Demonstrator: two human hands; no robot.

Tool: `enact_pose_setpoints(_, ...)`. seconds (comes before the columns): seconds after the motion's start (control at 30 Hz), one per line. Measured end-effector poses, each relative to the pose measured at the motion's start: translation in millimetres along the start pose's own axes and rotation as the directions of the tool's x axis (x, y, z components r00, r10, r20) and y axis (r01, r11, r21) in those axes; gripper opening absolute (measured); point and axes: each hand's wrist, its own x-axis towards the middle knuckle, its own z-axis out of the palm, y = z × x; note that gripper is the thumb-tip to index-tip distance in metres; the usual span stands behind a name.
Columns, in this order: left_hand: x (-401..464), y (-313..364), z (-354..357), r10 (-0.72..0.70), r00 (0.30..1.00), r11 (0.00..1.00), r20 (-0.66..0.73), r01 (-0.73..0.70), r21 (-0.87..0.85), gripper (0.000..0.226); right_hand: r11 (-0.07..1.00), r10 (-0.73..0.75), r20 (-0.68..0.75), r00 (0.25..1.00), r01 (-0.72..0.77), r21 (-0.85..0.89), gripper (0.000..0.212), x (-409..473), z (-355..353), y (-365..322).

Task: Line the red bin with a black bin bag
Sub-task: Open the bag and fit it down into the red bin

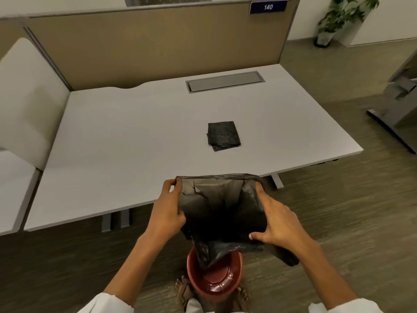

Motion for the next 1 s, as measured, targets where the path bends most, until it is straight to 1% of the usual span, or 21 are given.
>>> enact_pose_setpoints(0.07, -3, -2, 6, 0.016, 1.000, 0.995, 0.002, -0.016, 0.097, 0.087, 0.999, -0.037, 0.051, 0.998, 0.038, -0.035, 0.150, 0, 1, 11)
enact_pose_setpoints(0.17, -4, -8, 16, 0.054, 0.998, 0.973, 0.017, -0.056, 0.226, 0.086, 0.996, -0.054, 0.116, 0.992, 0.061, -0.059, 0.154, 2, 7, 22)
enact_pose_setpoints(0.33, -7, -23, 40, 0.028, 0.998, 0.940, 0.063, -0.048, 0.338, 0.092, 0.994, -0.059, 0.220, 0.974, 0.077, -0.072, 0.161, 7, 26, 35)
enact_pose_setpoints(0.4, -11, -31, 52, 0.026, 0.995, 0.940, 0.095, -0.057, 0.338, 0.092, 0.993, -0.079, 0.262, 0.962, 0.100, -0.069, 0.159, 11, 35, 40)
enact_pose_setpoints(0.5, -15, -43, 68, -0.003, 0.990, 0.942, 0.144, -0.046, 0.333, 0.094, 0.991, -0.098, 0.299, 0.949, 0.120, -0.055, 0.151, 18, 50, 47)
enact_pose_setpoints(0.6, -16, -57, 86, -0.072, 0.977, 0.943, 0.200, 0.001, 0.334, 0.101, 0.989, -0.100, 0.340, 0.935, 0.132, -0.071, 0.145, 25, 68, 51)
enact_pose_setpoints(0.67, -17, -67, 100, -0.118, 0.968, 0.947, 0.221, 0.043, 0.318, 0.109, 0.984, -0.092, 0.361, 0.928, 0.139, -0.108, 0.146, 30, 85, 53)
enact_pose_setpoints(0.83, -15, -102, 144, -0.193, 0.953, 0.946, 0.231, 0.119, 0.300, 0.119, 0.976, -0.048, 0.356, 0.933, 0.120, -0.181, 0.143, 42, 143, 56)
enact_pose_setpoints(1.0, -7, -143, 197, -0.243, 0.928, 0.930, 0.284, 0.140, 0.340, 0.122, 0.969, 0.012, 0.408, 0.913, 0.090, -0.229, 0.145, 53, 211, 69)
